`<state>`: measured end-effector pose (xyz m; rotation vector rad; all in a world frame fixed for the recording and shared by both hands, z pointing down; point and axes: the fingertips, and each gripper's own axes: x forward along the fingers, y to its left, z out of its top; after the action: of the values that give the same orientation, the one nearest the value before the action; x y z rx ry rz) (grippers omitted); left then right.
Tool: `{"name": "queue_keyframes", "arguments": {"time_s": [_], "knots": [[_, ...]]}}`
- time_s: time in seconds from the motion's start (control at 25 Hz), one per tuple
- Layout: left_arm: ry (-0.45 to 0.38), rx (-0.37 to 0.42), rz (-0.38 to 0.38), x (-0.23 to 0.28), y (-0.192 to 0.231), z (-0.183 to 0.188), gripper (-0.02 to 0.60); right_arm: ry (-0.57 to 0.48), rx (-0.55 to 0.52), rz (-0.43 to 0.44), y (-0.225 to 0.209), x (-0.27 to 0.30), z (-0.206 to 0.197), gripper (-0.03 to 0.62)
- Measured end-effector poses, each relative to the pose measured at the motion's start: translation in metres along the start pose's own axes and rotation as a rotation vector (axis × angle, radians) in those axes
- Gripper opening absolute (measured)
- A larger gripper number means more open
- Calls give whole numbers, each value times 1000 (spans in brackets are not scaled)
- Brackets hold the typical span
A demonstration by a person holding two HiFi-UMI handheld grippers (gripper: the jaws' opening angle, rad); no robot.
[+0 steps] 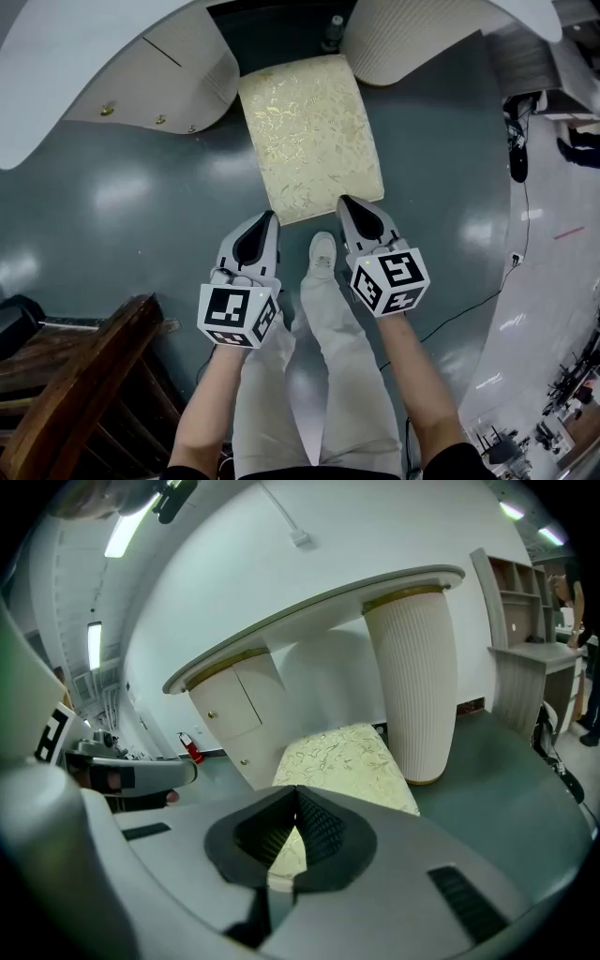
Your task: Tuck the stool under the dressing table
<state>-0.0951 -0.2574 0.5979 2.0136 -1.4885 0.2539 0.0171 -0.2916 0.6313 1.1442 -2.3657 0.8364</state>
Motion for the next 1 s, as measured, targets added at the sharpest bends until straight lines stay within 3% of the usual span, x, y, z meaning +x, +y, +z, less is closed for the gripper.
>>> {"name": "queue_keyframes", "arguments": {"time_s": [1.0], "knots": [[-1, 17, -13, 19, 26, -40, 8, 86, -2, -27, -6, 35, -82, 12]]}}
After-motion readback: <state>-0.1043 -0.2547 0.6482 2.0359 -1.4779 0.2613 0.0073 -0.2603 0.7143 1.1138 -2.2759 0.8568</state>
